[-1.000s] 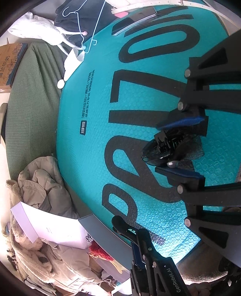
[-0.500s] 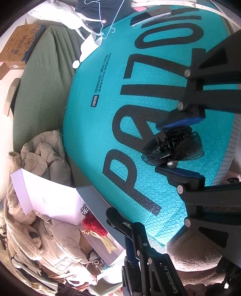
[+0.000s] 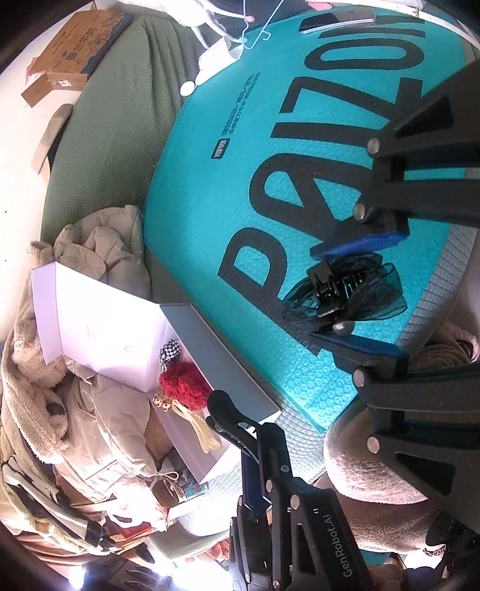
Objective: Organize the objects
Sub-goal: 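Lift both black clips and carry them over the white box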
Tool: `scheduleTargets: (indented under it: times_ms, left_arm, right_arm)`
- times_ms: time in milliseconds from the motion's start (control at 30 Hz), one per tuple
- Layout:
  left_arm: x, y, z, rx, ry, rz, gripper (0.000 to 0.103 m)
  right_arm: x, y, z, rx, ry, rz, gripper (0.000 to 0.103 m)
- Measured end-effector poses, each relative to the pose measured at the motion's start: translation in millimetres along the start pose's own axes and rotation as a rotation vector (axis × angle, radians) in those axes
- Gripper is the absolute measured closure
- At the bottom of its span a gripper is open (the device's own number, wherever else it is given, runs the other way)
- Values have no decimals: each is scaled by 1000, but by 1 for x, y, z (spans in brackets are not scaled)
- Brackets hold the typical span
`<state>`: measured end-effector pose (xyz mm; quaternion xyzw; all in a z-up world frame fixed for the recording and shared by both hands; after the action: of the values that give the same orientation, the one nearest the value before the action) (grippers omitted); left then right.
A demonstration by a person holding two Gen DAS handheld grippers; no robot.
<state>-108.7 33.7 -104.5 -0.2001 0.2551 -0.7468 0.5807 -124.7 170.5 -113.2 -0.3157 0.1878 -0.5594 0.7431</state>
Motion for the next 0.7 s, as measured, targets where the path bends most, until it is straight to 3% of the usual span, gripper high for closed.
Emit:
scheduleTargets:
  times_ms: [700]
  left_arm:
    - [86,37,31,13,-112,117,83]
  right_arm:
    - [100,-17,-8,27,-152,153,64]
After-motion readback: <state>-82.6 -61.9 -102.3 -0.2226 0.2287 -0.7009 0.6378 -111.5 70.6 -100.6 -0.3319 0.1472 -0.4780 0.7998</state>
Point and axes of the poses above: each gripper's, at about its wrist camera, not at the fingertips, and z roughly against the way its jaws point, x to its left, y to its underside, the point moved 8 cm from there along -z, roughly the way its jaws point, and after that the axes turned 6 degrees about -z, right-handed, at the moved point
